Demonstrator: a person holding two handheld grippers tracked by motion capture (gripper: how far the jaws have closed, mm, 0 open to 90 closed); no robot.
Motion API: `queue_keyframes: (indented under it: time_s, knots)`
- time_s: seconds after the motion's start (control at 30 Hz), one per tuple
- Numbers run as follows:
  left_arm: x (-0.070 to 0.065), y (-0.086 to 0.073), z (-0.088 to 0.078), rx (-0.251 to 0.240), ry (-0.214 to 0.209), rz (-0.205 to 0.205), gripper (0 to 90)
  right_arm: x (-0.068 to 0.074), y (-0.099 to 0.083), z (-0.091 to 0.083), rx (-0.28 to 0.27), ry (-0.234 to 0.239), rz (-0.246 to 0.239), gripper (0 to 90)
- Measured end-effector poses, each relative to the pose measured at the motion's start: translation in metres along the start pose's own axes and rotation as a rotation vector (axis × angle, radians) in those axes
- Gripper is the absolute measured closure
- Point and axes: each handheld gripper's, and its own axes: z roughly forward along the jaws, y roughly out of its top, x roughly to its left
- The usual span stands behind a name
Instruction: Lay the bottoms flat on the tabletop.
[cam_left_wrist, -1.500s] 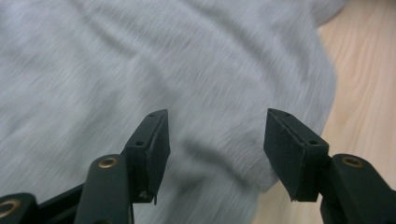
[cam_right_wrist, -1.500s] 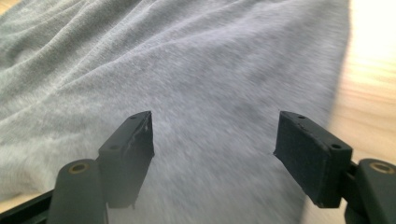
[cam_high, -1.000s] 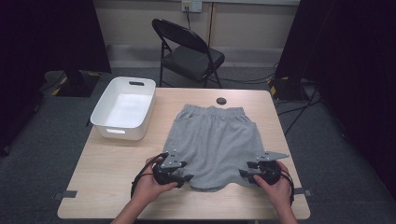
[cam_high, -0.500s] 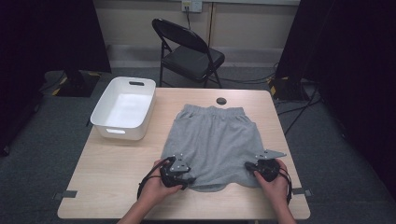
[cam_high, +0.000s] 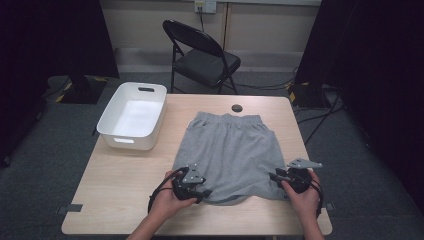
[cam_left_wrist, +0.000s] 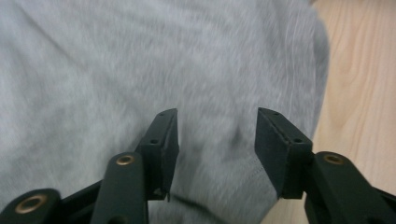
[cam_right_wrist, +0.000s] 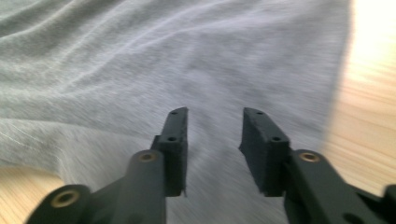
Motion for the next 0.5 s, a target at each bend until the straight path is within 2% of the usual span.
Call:
queue_keyframes:
  time_s: [0.03, 0.1, 0.17, 0.3, 0.5]
  knots:
    - [-0.001, 0.002, 0.0, -0.009, -0.005, 0.003, 47.4, -0.002, -0.001, -0.004, -0.001, -0.013, 0.003, 60.8]
    - [-0.002, 0.005, 0.001, -0.006, 0.007, 0.035, 45.7, -0.008, -0.004, -0.014, -0.01, -0.032, 0.03, 58.2]
    - [0.0, 0.006, 0.0, -0.026, 0.014, 0.023, 43.4, -0.012, -0.009, -0.021, -0.01, -0.034, 0.049, 58.4]
    - [0.009, 0.001, -0.007, -0.042, 0.063, 0.006, 36.8, -0.015, -0.019, -0.026, 0.026, -0.036, 0.053, 58.3]
    - [0.027, -0.012, -0.033, -0.046, 0.151, -0.021, 30.4, -0.011, -0.031, -0.033, 0.055, -0.013, 0.064, 57.5]
